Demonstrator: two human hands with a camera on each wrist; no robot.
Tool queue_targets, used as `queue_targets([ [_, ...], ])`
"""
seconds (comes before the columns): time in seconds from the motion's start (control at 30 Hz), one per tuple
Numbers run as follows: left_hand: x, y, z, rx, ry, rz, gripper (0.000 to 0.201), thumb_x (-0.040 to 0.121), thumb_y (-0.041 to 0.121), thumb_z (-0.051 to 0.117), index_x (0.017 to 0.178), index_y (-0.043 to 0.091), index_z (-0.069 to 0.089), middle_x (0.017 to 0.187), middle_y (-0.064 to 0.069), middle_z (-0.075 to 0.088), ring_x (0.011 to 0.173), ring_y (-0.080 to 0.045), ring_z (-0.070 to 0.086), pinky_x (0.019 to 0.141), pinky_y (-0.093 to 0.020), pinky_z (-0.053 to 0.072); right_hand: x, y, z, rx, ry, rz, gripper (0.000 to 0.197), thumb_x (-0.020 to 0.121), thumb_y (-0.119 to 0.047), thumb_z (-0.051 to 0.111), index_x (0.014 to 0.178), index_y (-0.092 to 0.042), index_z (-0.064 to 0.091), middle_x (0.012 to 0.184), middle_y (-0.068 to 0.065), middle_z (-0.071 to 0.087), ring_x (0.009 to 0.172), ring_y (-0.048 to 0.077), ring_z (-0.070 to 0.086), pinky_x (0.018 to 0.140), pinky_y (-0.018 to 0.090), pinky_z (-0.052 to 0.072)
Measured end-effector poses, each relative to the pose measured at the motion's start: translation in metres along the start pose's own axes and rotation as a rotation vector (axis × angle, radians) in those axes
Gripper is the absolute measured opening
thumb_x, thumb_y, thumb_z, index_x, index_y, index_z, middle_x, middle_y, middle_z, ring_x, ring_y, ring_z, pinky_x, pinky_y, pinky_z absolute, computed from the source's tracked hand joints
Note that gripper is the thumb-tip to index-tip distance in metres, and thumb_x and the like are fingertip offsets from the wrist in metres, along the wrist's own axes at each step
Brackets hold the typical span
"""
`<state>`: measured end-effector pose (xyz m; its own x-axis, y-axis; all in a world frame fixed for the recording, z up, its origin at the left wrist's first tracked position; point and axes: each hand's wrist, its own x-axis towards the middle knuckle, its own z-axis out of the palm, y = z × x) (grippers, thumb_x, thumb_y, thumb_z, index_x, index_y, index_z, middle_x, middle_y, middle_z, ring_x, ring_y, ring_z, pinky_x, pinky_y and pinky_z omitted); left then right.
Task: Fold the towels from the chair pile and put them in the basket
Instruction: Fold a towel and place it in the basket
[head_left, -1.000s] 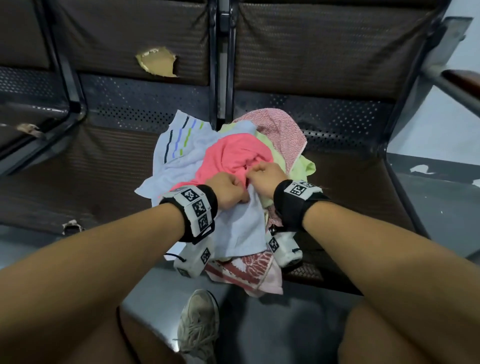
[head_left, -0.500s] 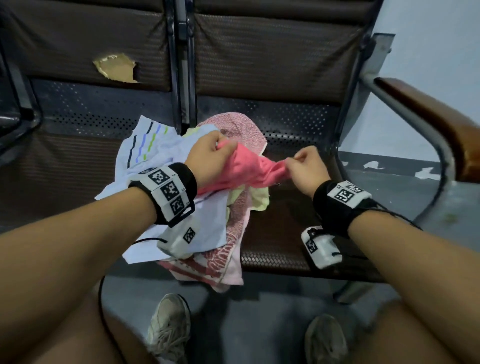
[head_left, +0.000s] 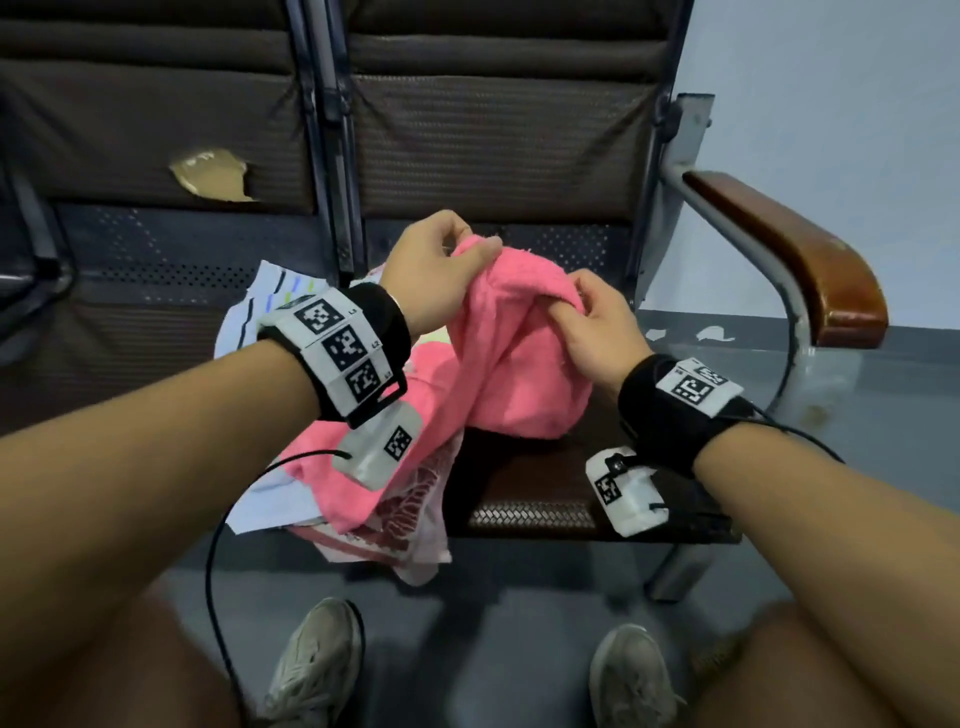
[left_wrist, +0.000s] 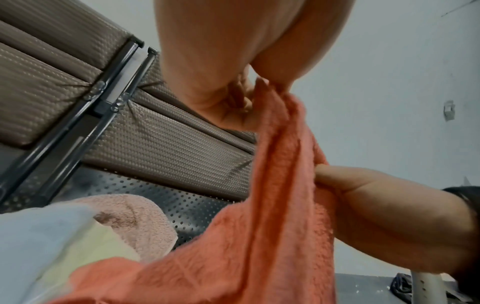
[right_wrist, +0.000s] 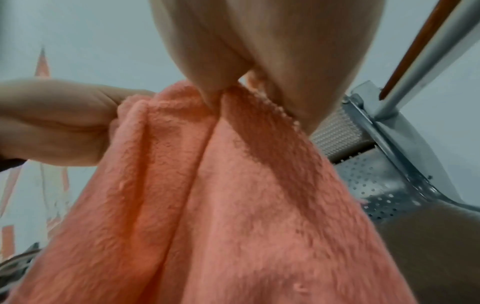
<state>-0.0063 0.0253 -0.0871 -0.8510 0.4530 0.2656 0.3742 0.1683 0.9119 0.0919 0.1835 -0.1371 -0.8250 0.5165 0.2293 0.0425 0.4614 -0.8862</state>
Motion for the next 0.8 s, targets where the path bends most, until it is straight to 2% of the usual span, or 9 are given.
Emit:
queue_targets([
  [0.13, -0.022, -0.004, -0.003, -0.244, -0.051, -0.088, 0.027, 0.094, 0.022, 0.067, 0.069, 0.014, 0.059, 0.072, -0.014, 0.06, 0.059, -0.02, 0.055, 0.062, -0.032, 0.054, -0.01, -0.006, -0.004, -0.232, 0.075, -0.046, 0.025, 0.084, -0.023, 0.068, 0.101, -0.019, 0.05, 0.101, 0.0, 0.058, 0.092, 0.019, 0.058, 0.083, 0.032, 0.047],
  [0.2, -0.03, -0.013, -0.002, -0.28, -0.11, -0.072, 0.03, 0.097, 0.021, 0.062, 0.069, 0.011, 0.062, 0.077, -0.016, 0.06, 0.065, -0.024, 0.059, 0.065, -0.033, 0.056, -0.019, -0.012, 0.003, -0.288, -0.15, -0.026, 0.023, 0.086, -0.038, 0.068, 0.09, -0.017, 0.06, 0.09, -0.002, 0.065, 0.086, 0.018, 0.062, 0.078, 0.033, 0.048],
  [0.27, -0.033, -0.021, 0.0, -0.225, -0.136, -0.038, 0.034, 0.099, 0.023, 0.059, 0.069, 0.007, 0.061, 0.072, -0.016, 0.059, 0.068, -0.025, 0.058, 0.068, -0.04, 0.053, -0.032, -0.016, 0.016, -0.333, -0.454, 0.043, 0.038, 0.082, -0.058, 0.066, 0.079, -0.02, 0.067, 0.075, -0.007, 0.069, 0.072, 0.009, 0.064, 0.067, 0.028, 0.05],
  [0.33, -0.03, -0.026, 0.001, -0.122, -0.099, -0.017, 0.035, 0.099, 0.027, 0.058, 0.07, 0.008, 0.06, 0.062, -0.005, 0.055, 0.063, -0.019, 0.052, 0.065, -0.037, 0.046, -0.037, -0.012, 0.027, -0.423, -0.523, 0.014, 0.043, 0.083, -0.06, 0.067, 0.065, -0.021, 0.061, 0.059, -0.009, 0.059, 0.055, 0.004, 0.054, 0.055, 0.024, 0.04],
  [0.43, -0.02, -0.031, -0.002, -0.017, -0.015, -0.018, 0.033, 0.101, 0.03, 0.052, 0.073, 0.012, 0.054, 0.06, 0.002, 0.05, 0.059, -0.015, 0.046, 0.061, -0.035, 0.04, -0.028, -0.008, 0.03, -0.413, -0.375, -0.038, 0.037, 0.095, -0.029, 0.062, 0.06, -0.018, 0.058, 0.058, -0.001, 0.056, 0.054, 0.015, 0.05, 0.06, 0.034, 0.038],
  [0.53, -0.012, -0.033, -0.009, 0.009, -0.017, -0.041, 0.033, 0.104, 0.028, 0.043, 0.082, 0.007, 0.055, 0.072, -0.011, 0.052, 0.069, -0.019, 0.049, 0.068, -0.047, 0.049, -0.014, -0.008, 0.027, 0.031, -0.189, 0.148, 0.027, 0.101, -0.012, 0.049, 0.087, -0.006, 0.072, 0.079, 0.019, 0.069, 0.067, 0.027, 0.058, 0.063, 0.047, 0.049],
  [0.6, -0.01, -0.033, -0.016, -0.005, -0.06, -0.059, 0.033, 0.101, 0.033, 0.05, 0.078, 0.01, 0.053, 0.066, -0.003, 0.055, 0.061, -0.014, 0.053, 0.057, -0.034, 0.049, -0.007, -0.01, 0.019, 0.333, -0.036, 0.265, 0.03, 0.102, -0.012, 0.044, 0.083, -0.013, 0.067, 0.068, 0.005, 0.064, 0.062, 0.016, 0.055, 0.053, 0.031, 0.045],
  [0.7, -0.013, -0.036, -0.023, 0.059, -0.21, -0.098, 0.04, 0.077, 0.043, 0.08, 0.08, 0.02, 0.047, 0.056, 0.003, 0.065, 0.046, -0.014, 0.061, 0.041, -0.027, 0.05, 0.002, -0.009, 0.0, 0.294, 0.126, 0.141, 0.025, 0.102, -0.018, 0.05, 0.077, -0.02, 0.057, 0.07, -0.006, 0.057, 0.063, 0.006, 0.052, 0.06, 0.022, 0.043],
  [0.8, -0.017, -0.04, -0.022, 0.146, -0.343, -0.1, 0.044, 0.072, 0.041, 0.085, 0.105, 0.022, 0.063, 0.078, -0.007, 0.076, 0.069, -0.02, 0.073, 0.067, -0.041, 0.062, 0.003, -0.013, -0.006, 0.186, 0.118, -0.081, 0.021, 0.099, -0.02, 0.057, 0.079, -0.019, 0.059, 0.072, -0.01, 0.054, 0.067, 0.0, 0.049, 0.065, 0.019, 0.042],
])
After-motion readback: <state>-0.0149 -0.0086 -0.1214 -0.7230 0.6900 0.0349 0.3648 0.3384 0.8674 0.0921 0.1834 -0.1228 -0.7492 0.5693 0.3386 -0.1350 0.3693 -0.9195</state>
